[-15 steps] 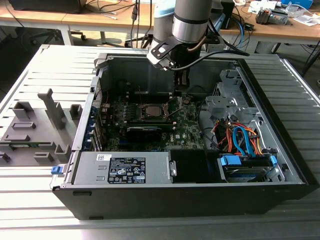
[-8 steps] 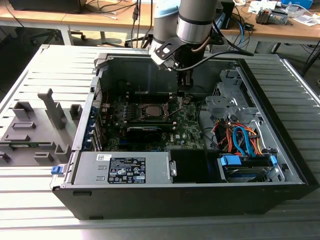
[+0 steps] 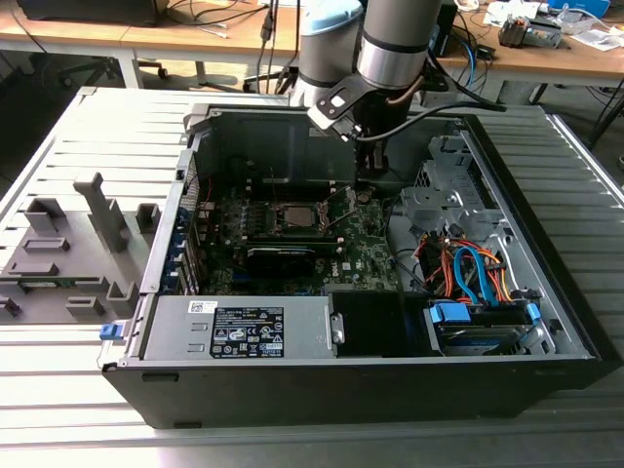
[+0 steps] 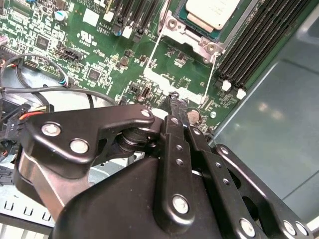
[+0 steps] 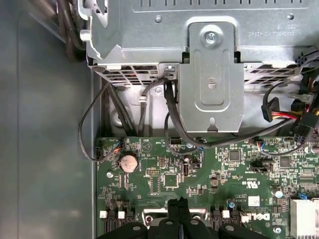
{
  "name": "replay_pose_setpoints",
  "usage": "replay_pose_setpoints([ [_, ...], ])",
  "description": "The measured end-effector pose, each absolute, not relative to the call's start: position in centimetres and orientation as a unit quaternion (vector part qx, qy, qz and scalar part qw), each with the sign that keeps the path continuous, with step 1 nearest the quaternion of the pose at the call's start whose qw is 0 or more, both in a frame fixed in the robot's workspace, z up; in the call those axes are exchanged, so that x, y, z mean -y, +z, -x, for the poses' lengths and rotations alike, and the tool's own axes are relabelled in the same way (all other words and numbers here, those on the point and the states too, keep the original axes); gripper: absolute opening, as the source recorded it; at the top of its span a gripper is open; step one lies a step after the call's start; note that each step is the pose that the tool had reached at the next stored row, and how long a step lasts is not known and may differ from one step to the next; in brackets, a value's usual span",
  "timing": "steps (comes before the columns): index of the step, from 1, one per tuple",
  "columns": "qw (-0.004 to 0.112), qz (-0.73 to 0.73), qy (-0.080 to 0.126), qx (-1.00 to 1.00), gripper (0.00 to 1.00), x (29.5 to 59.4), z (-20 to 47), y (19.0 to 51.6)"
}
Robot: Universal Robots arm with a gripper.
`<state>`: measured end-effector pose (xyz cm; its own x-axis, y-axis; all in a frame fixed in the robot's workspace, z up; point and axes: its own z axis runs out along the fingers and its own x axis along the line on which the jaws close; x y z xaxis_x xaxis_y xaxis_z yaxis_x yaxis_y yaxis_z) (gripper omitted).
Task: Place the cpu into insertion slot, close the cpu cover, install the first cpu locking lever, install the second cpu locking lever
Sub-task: 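Close the cpu cover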
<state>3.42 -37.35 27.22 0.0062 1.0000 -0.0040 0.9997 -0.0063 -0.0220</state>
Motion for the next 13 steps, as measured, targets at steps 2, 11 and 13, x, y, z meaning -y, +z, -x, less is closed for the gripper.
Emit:
replay_pose_setpoints([
  [2, 0.007, 0.709, 0.010, 0.705, 0.11, 37.3, -3.6, 27.1],
  [11, 0.010, 0.709, 0.013, 0.705, 0.11, 37.3, -4.7, 26.3],
  [13, 0.010, 0.709, 0.013, 0.705, 0.11, 37.3, -4.8, 26.0],
])
